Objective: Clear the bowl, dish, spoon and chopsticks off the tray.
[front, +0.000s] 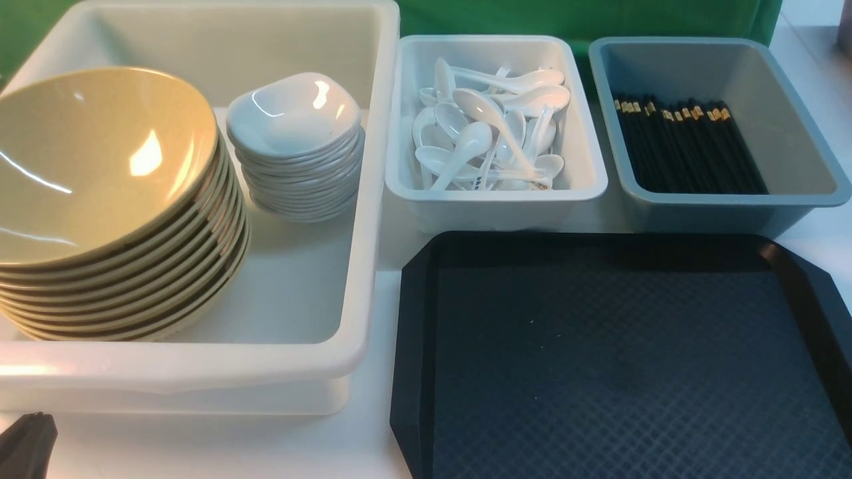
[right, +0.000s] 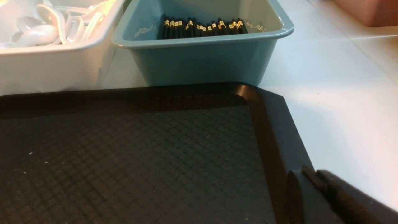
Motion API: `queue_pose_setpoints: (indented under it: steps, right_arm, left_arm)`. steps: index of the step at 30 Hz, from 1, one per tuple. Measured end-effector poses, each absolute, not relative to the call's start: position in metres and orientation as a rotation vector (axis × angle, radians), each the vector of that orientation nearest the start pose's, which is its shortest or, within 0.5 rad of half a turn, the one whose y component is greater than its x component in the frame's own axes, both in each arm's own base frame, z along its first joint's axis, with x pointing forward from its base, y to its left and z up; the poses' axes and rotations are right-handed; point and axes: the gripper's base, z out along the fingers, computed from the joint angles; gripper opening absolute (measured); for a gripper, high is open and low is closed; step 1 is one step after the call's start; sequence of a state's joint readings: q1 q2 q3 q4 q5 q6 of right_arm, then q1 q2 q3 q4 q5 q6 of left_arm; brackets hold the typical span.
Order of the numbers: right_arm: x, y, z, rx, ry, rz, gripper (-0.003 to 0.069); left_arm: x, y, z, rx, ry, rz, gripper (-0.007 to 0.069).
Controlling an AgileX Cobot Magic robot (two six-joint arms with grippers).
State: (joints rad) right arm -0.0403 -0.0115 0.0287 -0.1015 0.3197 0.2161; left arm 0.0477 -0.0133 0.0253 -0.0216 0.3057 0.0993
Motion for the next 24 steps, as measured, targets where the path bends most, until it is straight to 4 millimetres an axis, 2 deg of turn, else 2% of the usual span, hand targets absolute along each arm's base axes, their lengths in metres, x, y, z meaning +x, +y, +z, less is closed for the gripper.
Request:
queue_pose_setpoints:
  steps: [24]
  right_arm:
    - [0.0538, -0.0051, 0.1754, 0.168, 1.811, 0.027, 0.0090]
  left_arm:
    - [0.0540, 0.0020, 0.1778, 0.033, 1.802, 0.085, -0.0011]
